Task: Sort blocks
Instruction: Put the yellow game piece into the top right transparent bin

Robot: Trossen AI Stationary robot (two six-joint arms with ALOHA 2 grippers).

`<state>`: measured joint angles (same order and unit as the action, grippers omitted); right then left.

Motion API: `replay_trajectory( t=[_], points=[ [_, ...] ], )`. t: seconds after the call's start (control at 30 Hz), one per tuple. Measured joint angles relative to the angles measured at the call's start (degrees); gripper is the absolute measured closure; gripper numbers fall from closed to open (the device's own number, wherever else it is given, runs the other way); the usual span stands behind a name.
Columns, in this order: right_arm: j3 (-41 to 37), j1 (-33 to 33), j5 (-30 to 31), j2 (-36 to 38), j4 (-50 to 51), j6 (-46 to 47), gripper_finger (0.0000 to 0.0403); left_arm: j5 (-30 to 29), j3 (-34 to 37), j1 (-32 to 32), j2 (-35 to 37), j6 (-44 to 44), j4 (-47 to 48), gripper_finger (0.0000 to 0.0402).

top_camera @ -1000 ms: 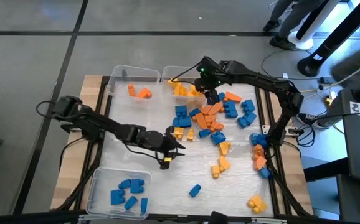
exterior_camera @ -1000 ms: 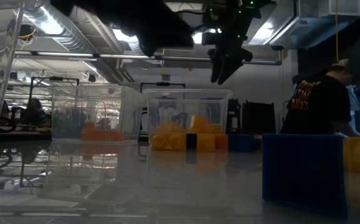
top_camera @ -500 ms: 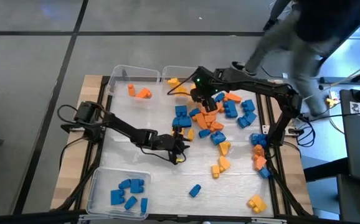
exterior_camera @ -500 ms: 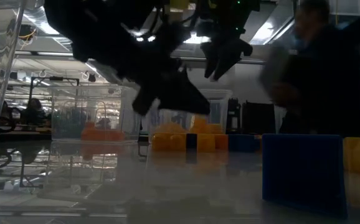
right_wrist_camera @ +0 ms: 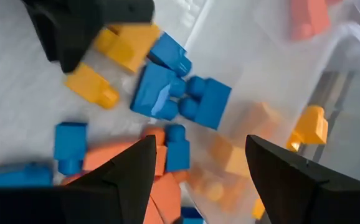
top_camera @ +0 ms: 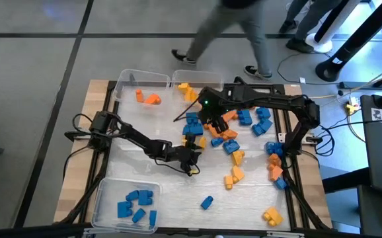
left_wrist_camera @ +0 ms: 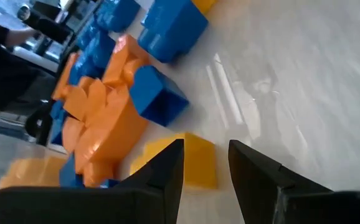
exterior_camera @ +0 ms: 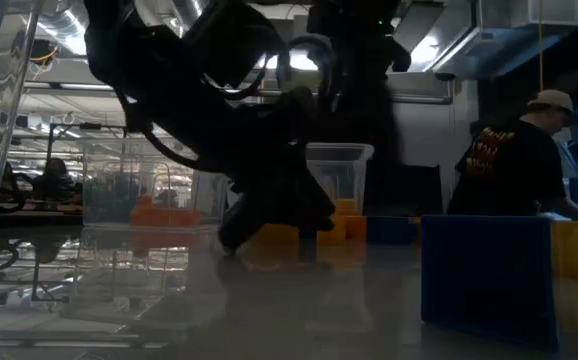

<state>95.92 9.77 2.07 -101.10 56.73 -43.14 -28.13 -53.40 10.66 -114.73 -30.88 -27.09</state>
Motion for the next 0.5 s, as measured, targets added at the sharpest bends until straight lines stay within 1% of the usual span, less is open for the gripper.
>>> replay_trajectory(
  t=[0.1, 0.33, 0.5],
  points=[
    [0.0, -1.8, 0.0, 0.0, 0.0, 0.0, 0.0155, -2.2, -1.6, 0.0, -1.4, -1.0, -0.3, 0.0285],
    [0.0, -5.5, 0.3, 0.0, 0.4, 0.0, 0.0155, -6.2, -2.7, -0.4, -1.4, -2.2, 1.0, 0.0285],
    [0.0, -8.0, 2.4, 0.0, 1.6, 0.9, 0.0155, -6.3, -2.8, -0.6, -1.2, -2.1, 2.9, 0.0285]
  ],
)
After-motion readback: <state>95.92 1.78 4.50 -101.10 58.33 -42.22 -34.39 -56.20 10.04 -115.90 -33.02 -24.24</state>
